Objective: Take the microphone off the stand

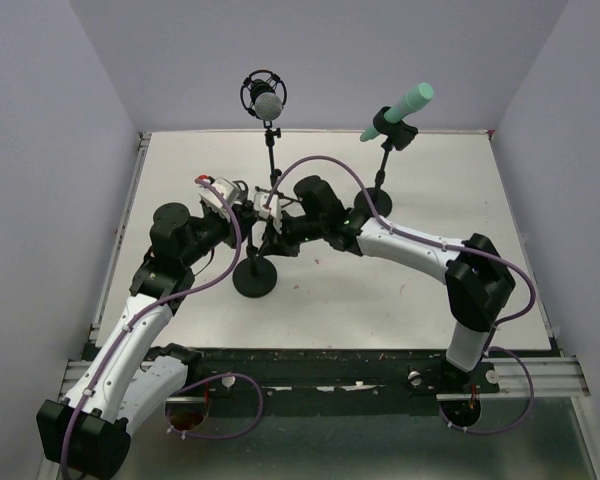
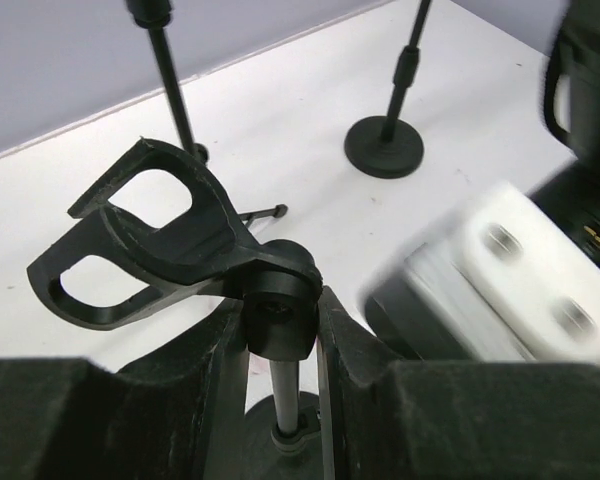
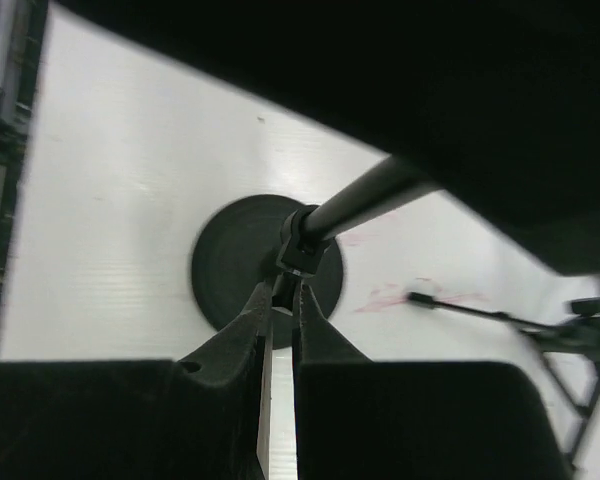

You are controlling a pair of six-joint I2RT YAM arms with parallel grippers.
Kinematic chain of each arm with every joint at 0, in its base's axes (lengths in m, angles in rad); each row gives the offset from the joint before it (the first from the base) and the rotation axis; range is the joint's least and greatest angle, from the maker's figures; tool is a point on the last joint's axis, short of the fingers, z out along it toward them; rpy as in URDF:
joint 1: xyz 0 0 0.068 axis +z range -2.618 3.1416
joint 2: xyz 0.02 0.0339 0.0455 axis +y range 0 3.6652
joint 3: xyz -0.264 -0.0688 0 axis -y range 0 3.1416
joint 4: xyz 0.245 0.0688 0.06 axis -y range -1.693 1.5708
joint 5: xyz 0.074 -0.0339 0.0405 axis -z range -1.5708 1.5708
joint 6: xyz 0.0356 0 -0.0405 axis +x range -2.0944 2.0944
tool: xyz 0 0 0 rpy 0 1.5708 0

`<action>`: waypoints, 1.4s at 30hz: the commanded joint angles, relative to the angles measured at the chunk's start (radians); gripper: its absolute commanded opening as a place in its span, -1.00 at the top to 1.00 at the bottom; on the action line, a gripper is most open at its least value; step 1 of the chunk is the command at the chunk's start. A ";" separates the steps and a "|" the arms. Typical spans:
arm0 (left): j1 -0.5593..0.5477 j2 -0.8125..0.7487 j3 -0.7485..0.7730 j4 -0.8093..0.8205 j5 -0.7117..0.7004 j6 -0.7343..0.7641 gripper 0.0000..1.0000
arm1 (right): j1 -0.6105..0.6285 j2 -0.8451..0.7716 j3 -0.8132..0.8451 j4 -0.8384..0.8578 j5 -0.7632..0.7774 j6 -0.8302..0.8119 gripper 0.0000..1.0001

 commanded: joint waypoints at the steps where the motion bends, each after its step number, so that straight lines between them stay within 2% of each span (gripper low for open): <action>1: 0.009 -0.001 -0.003 0.041 -0.033 -0.063 1.00 | 0.117 0.009 -0.071 0.088 0.333 -0.384 0.99; 5: 0.013 -0.007 -0.013 0.041 -0.022 -0.073 1.00 | 0.146 0.015 -0.183 0.401 0.565 -0.586 0.99; 9: 0.016 -0.022 -0.041 0.052 -0.022 -0.080 1.00 | 0.156 0.023 -0.325 0.726 0.612 -0.795 0.99; 11: 0.019 -0.028 -0.053 0.056 -0.024 -0.080 1.00 | 0.156 0.030 -0.371 0.799 0.609 -0.852 0.99; 12: 0.019 -0.033 -0.058 0.056 -0.025 -0.080 1.00 | 0.154 0.029 -0.373 0.796 0.610 -0.852 0.92; 13: 0.024 -0.034 -0.060 0.053 -0.025 -0.080 1.00 | 0.156 0.023 -0.372 0.778 0.613 -0.838 0.82; 17: 0.027 -0.044 -0.060 0.035 -0.015 -0.057 1.00 | 0.154 -0.029 -0.385 0.688 0.618 -0.740 0.17; 19: 0.028 -0.048 -0.057 0.024 -0.005 -0.033 1.00 | 0.153 -0.086 -0.398 0.593 0.592 -0.664 0.00; 22: 0.028 -0.048 -0.050 0.017 0.010 0.004 1.00 | 0.121 -0.201 -0.384 0.320 0.453 -0.514 -0.16; 24: 0.030 -0.048 -0.050 0.017 0.021 0.026 1.00 | 0.093 -0.285 -0.397 0.195 0.377 -0.415 -0.33; 28: 0.030 -0.050 -0.056 0.018 0.036 0.079 1.00 | 0.053 -0.414 -0.428 0.040 0.340 -0.247 -0.39; 33: 0.033 -0.038 -0.049 -0.034 0.088 0.122 1.00 | -0.013 -0.467 -0.356 -0.083 0.380 -0.052 -0.43; 34: 0.035 -0.033 -0.046 -0.048 0.100 0.139 0.69 | -0.031 -0.473 -0.346 -0.095 0.374 -0.030 -0.46; 35: 0.035 -0.030 -0.043 -0.074 0.104 0.153 0.30 | -0.044 -0.479 -0.342 -0.094 0.372 -0.019 -0.48; 36: 0.035 -0.028 -0.043 -0.091 0.104 0.168 0.05 | -0.054 -0.482 -0.341 -0.094 0.372 -0.016 -0.48; 37: 0.035 -0.031 -0.043 -0.112 0.107 0.187 -0.09 | -0.064 -0.482 -0.339 -0.094 0.375 -0.018 -0.48; 42: 0.036 -0.034 -0.046 -0.172 0.124 0.234 -0.41 | -0.091 -0.477 -0.330 -0.081 0.382 -0.007 -0.52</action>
